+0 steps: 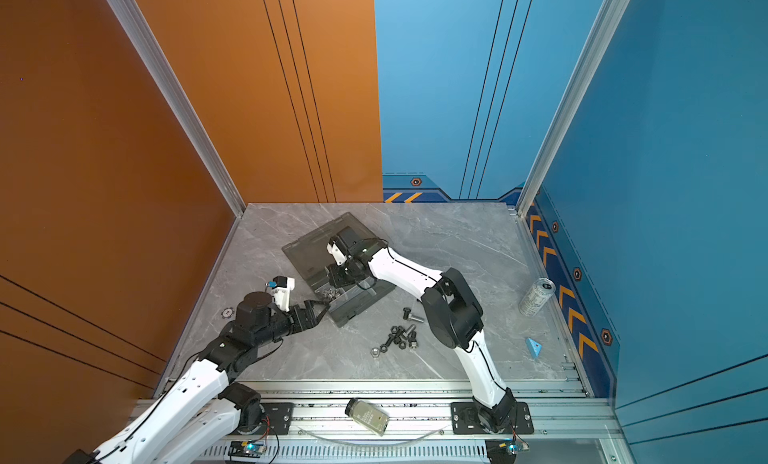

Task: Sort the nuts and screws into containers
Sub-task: 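Open the right gripper to release the wing nut into the compartment, then move the right gripper back down toward the hardware pile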

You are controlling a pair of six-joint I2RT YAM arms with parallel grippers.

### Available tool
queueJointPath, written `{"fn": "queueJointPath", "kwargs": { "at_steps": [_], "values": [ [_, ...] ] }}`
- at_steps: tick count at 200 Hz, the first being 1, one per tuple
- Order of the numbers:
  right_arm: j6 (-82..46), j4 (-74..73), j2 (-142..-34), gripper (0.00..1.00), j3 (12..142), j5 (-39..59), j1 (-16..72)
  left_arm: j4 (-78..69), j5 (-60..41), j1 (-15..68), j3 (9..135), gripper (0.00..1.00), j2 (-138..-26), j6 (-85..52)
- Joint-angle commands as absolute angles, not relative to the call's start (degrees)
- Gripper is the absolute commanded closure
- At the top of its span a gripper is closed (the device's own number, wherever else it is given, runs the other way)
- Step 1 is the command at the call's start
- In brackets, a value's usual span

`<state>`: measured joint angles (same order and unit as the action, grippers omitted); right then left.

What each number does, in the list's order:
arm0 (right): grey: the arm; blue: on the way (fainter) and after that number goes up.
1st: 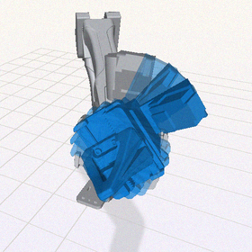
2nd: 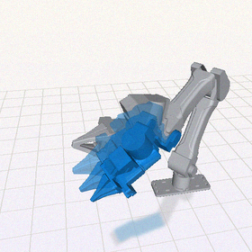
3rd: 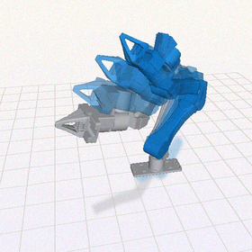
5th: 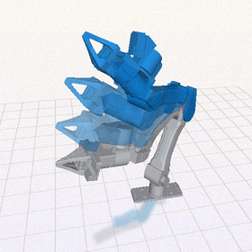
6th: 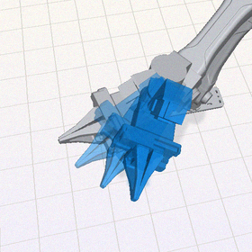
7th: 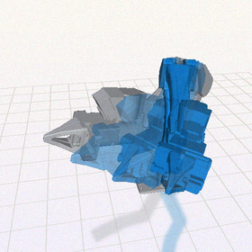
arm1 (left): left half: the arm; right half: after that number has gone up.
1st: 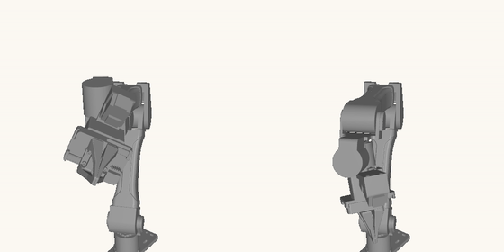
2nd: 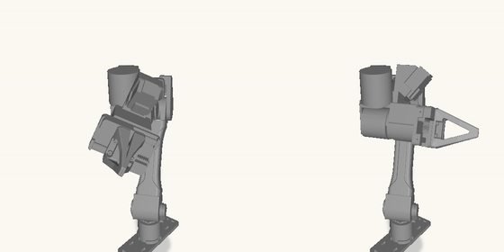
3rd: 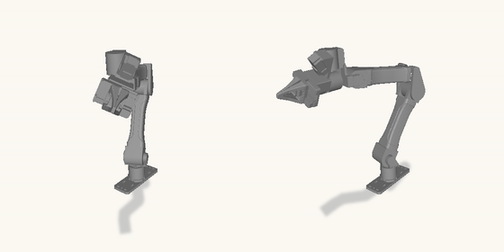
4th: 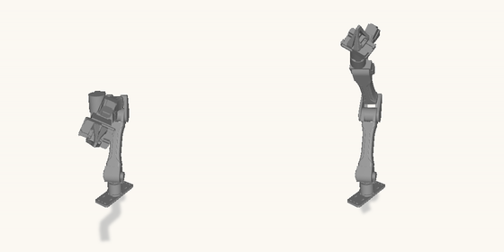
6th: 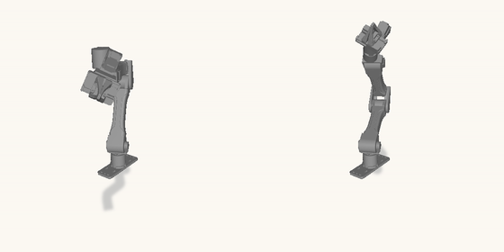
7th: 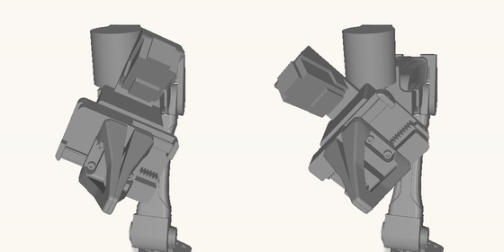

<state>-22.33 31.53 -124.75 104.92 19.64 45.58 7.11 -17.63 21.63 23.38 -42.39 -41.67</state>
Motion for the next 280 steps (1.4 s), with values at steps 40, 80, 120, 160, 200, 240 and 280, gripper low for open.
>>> {"fn": "queueJointPath", "kwargs": {
  "at_steps": [40,80,120,160,200,240,280],
  "values": [
    [-22.25,34.6,-126.85,0.82,107.51,16.22,47.0,7.75,-18.63,20.65,23.21,0.02,-42.18,-41.13],
    [-21.67,35.8,-126.82,0.71,107.23,15.56,47.09,7.56,-18.64,20.59,23.18,0.02,-42.28,-41.13],
    [-21.19,36.33,-126.14,0.65,106.56,14.84,47.08,7.47,-18.67,20.57,23.14,0.02,-42.29,-41.31],
    [-20.49,35.6,-121.88,0.64,103.3,13.99,46.85,7.73,-18.31,20.62,23.12,0.02,-42.19,-41.48],
    [-20.22,35.24,-113.43,0.62,95.43,13.2,46.26,7.73,-17.94,20.6,23.25,0.03,-42.6,-41.67],
    [-20.7,36.22,-104.58,0.61,86.07,10.89,45.27,7.82,-17.38,20.74,23.34,0.02,-43.2,-41.66],
    [-21.17,38.6,-98.38,0.61,78.2,7.74,43.75,7.44,-17.08,20.91,23.58,0.02,-44.38,-41.73]
  ]
}}
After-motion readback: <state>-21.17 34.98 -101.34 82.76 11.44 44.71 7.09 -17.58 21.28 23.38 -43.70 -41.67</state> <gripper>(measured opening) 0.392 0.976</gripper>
